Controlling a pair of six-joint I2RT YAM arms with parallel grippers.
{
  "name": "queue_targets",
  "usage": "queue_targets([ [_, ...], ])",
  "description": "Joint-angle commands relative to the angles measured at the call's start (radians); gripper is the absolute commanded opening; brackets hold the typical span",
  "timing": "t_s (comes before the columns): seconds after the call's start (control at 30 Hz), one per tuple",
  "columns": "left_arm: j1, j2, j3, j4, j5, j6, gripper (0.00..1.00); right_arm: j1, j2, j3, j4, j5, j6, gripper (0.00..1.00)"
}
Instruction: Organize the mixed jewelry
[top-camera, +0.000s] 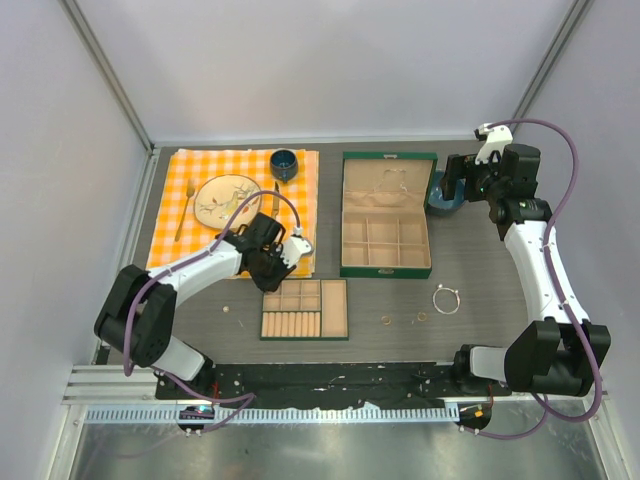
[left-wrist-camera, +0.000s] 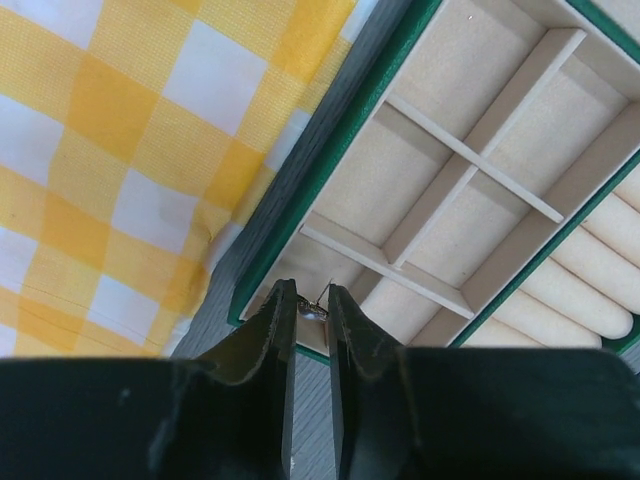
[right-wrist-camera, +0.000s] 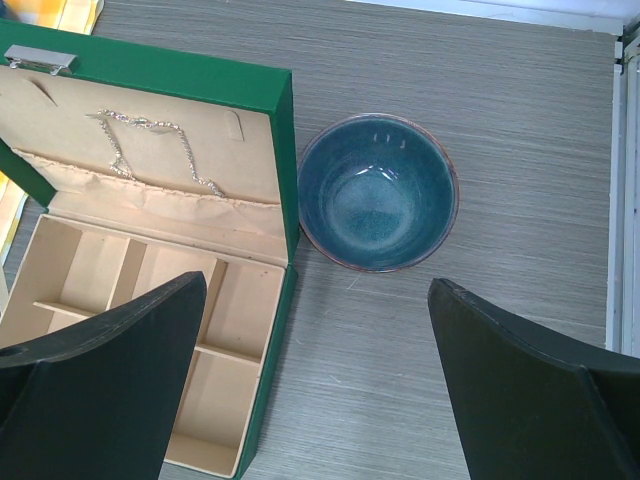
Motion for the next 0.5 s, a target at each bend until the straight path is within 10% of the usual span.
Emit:
queue_targets([
  [0.0, -0.007, -0.005, -0.003, 0.03, -0.015, -0.018, 0.22, 0.0, -0.008, 0.019, 0.016, 0.011, -0.013, 1.0],
  [0.47, -0.012, -0.117, 0.012, -0.016, -0.041, -0.026, 0.4, 0.0, -0.009, 0.019, 0.016, 0.013, -0.014, 1.0],
])
